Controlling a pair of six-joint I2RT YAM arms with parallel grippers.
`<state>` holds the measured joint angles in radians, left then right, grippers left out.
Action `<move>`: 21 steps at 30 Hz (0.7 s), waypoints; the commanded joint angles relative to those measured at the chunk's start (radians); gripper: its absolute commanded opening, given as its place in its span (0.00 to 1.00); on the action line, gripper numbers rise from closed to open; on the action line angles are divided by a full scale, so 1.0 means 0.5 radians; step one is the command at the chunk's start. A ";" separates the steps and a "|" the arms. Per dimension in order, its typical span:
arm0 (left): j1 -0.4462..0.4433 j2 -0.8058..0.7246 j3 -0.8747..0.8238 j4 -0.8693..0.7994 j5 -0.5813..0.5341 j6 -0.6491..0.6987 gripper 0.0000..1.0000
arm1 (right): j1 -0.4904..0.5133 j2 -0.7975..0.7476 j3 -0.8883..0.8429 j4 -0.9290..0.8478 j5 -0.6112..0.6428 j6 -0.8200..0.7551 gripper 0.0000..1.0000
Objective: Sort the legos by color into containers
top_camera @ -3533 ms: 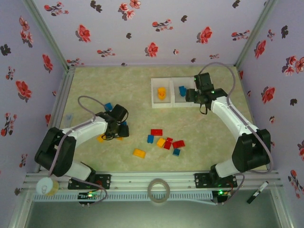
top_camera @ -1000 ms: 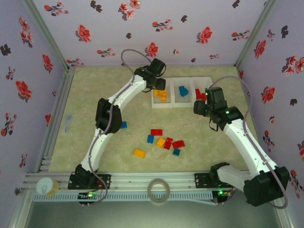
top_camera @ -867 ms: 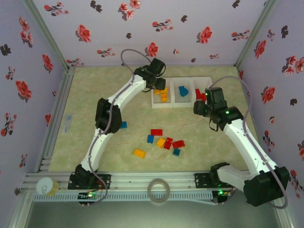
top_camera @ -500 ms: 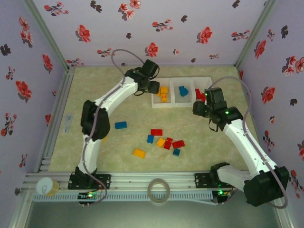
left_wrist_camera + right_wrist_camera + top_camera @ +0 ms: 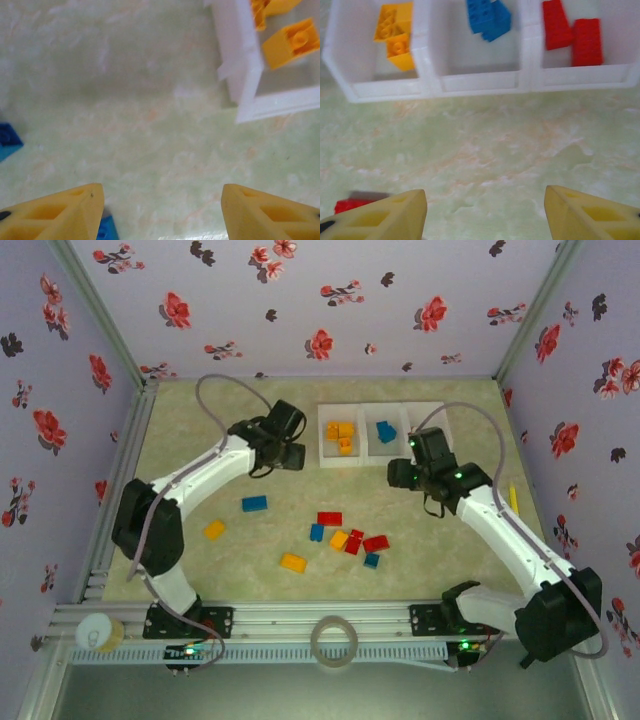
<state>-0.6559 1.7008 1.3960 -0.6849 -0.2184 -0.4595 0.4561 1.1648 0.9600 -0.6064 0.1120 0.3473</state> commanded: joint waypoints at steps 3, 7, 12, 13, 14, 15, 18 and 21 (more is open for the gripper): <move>0.029 -0.286 -0.287 0.097 -0.060 -0.082 0.64 | 0.267 0.056 -0.124 0.131 -0.041 0.107 0.64; 0.061 -0.443 -0.459 0.109 -0.060 -0.130 0.64 | 0.442 0.179 -0.168 0.186 -0.021 0.253 0.65; 0.111 -0.570 -0.574 0.098 -0.058 -0.149 0.64 | 0.622 0.395 -0.173 0.340 0.100 0.567 0.68; 0.118 -0.584 -0.587 0.095 -0.058 -0.149 0.64 | 0.650 0.433 -0.169 0.367 0.121 0.627 0.69; 0.126 -0.601 -0.600 0.093 -0.060 -0.147 0.64 | 0.677 0.470 -0.157 0.392 0.145 0.684 0.70; 0.132 -0.612 -0.611 0.093 -0.058 -0.146 0.64 | 0.711 0.509 -0.146 0.418 0.168 0.740 0.70; 0.146 -0.635 -0.643 0.080 -0.060 -0.136 0.64 | 0.783 0.595 -0.107 0.459 0.241 0.850 0.74; 0.158 -0.667 -0.682 0.086 -0.060 -0.137 0.64 | 0.837 0.720 -0.033 0.457 0.258 0.893 0.76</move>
<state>-0.5869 1.3964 1.0763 -0.6453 -0.2287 -0.5179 0.8547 1.4872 0.8963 -0.4110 0.1848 0.7128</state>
